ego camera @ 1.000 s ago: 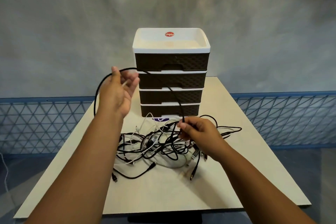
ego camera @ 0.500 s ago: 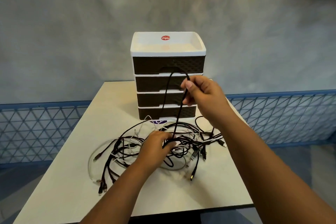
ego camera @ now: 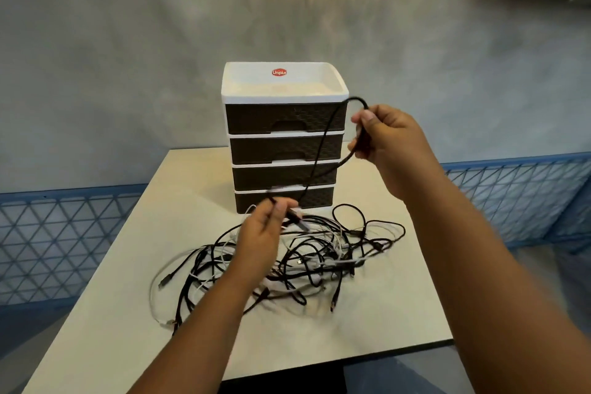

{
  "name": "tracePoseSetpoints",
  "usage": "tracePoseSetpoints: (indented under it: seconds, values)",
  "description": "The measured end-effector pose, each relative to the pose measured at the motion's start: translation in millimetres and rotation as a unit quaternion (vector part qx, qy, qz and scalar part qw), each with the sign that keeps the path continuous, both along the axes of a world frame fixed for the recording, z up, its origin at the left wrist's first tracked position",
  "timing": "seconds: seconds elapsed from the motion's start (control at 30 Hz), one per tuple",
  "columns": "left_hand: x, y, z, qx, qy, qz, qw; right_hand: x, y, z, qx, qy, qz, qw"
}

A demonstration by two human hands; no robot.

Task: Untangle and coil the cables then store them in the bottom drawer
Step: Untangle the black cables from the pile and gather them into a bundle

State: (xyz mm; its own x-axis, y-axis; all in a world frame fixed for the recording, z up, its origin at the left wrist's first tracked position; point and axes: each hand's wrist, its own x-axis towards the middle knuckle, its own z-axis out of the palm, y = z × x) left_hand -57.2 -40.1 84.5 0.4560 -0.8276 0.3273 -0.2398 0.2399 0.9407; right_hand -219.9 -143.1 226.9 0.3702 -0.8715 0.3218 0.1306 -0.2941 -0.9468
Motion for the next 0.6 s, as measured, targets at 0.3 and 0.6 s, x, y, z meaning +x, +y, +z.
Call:
tracePoseSetpoints:
  seconds: [0.3,0.6]
  values:
    - [44.3,37.5,18.4,0.078,0.06,-0.04,0.994,-25.5,11.3,-95.7,0.438,-0.133,0.019,0.889]
    - [72.4,96.9,-54.8,0.177,0.161,-0.02,0.971,-28.7,31.6,-177.2,0.3,0.267,-0.145,0.904]
